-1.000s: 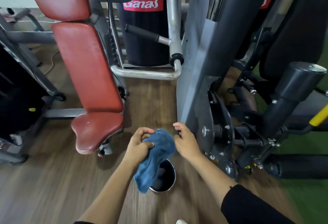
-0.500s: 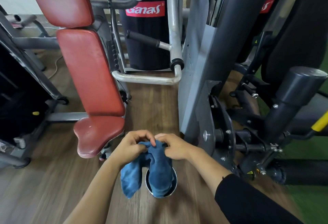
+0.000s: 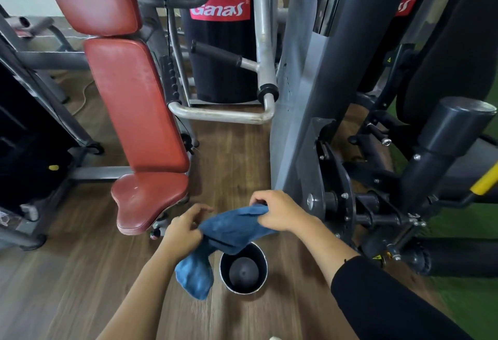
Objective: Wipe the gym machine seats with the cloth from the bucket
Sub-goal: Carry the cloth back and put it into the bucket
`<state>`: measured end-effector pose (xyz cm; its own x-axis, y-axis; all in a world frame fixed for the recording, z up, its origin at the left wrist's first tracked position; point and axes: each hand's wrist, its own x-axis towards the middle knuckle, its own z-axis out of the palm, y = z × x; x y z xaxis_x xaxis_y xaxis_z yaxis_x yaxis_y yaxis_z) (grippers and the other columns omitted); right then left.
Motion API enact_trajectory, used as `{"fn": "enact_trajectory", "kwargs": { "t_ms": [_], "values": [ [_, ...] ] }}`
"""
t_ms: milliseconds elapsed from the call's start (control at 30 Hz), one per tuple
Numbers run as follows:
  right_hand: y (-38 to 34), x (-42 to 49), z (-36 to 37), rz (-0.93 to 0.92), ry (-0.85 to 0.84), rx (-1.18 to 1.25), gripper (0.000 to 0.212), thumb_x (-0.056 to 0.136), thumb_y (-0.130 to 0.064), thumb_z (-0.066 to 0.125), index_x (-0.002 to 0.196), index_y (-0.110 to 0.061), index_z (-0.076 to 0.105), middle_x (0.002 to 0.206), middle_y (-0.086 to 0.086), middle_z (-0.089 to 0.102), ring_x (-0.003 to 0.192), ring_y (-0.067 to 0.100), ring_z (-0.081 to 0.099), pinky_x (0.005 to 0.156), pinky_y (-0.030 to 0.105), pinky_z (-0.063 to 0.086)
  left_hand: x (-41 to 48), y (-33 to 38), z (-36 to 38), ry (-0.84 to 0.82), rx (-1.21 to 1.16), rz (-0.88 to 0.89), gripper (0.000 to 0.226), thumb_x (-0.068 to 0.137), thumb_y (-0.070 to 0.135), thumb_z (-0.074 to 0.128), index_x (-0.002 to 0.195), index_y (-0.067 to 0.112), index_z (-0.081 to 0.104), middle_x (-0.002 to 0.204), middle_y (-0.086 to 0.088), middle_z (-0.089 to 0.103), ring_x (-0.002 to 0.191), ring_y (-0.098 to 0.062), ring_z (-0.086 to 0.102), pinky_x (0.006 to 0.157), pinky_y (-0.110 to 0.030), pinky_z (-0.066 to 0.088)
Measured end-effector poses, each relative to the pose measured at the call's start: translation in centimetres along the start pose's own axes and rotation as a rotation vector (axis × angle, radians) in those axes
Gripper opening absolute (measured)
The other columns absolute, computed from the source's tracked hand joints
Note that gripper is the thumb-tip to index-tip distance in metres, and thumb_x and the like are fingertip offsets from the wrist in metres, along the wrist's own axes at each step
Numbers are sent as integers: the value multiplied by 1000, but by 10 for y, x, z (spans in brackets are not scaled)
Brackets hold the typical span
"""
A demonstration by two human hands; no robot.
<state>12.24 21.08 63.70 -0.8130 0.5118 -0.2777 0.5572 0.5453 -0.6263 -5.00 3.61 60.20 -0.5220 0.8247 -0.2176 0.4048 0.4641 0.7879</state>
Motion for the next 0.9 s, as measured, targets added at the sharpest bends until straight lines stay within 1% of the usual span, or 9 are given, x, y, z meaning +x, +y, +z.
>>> {"fn": "enact_trajectory", "kwargs": {
  "t_ms": [133, 233, 400, 500, 600, 667, 733, 833, 900],
  "values": [
    [-36, -3, -5, -132, -86, 23, 41, 63, -2, 50, 91, -32, 54, 75, -9, 62, 72, 11, 54, 65, 33, 48, -8, -2, 16, -128, 338, -105, 47, 64, 39, 58, 111, 47, 59, 99, 17, 62, 94, -12, 60, 79, -29, 50],
    [-56, -4, -4, -192, -169, -47, 46, 63, -4, 56, 97, -35, 51, 82, -9, 67, 73, 13, 59, 63, 31, 48, -13, 6, 28, -123, 274, -77, 36, 51, 68, 65, 78, 45, 63, 86, 12, 57, 87, -10, 56, 74, -31, 47],
    [-58, -3, 2, -185, -188, 18, 44, 66, -15, 65, 101, -36, 48, 76, -6, 65, 68, 14, 56, 62, 35, 50, -17, 11, 33, -149, -108, -11, 26, 61, 43, 72, 78, 23, 70, 79, -5, 69, 78, -18, 64, 77, -42, 52],
    [-41, 1, -1, -74, -100, 109, 38, 65, -49, 70, 97, -42, 50, 89, -15, 62, 85, 8, 58, 80, 37, 52, -19, 15, 34, -156, -286, 8, 29, 69, 34, 72, 87, 11, 69, 84, -9, 72, 84, -22, 68, 84, -46, 53],
    [-24, -2, -8, 66, -149, 123, 56, 49, -73, 75, 94, -47, 52, 100, -20, 60, 99, 6, 57, 90, 35, 50, -19, 24, 33, -187, -392, 47, 32, 73, 33, 71, 95, 10, 68, 91, -8, 72, 90, -23, 69, 83, -40, 55],
    [-15, -8, -8, 132, -268, 138, 79, 47, -61, 85, 116, -39, 53, 114, -19, 59, 107, 6, 56, 94, 31, 48, -18, 28, 32, -178, -398, 76, 30, 73, 32, 71, 94, 11, 68, 89, -6, 72, 89, -21, 68, 78, -33, 53],
    [-3, -12, -2, 166, -336, 144, 78, 50, -43, 90, 118, -32, 55, 111, -17, 61, 105, 5, 57, 92, 27, 48, -18, 29, 31, -166, -413, 76, 24, 75, 23, 68, 94, 8, 67, 89, -8, 71, 88, -22, 68, 77, -30, 52],
    [13, -17, 15, 201, -279, 154, 37, 57, -24, 88, 82, -34, 62, 86, -14, 65, 86, 9, 63, 77, 25, 50, -21, 28, 29, -188, -472, 34, 28, 75, 18, 65, 100, 3, 65, 95, -13, 70, 93, -25, 67, 83, -34, 54],
    [18, -21, 23, 207, -210, 185, 26, 63, -18, 80, 70, -31, 59, 76, -13, 62, 75, 7, 61, 68, 25, 49, -24, 24, 27, -213, -498, -17, 31, 74, 18, 65, 103, 5, 65, 97, -11, 71, 95, -22, 68, 85, -34, 54]
  ]
}}
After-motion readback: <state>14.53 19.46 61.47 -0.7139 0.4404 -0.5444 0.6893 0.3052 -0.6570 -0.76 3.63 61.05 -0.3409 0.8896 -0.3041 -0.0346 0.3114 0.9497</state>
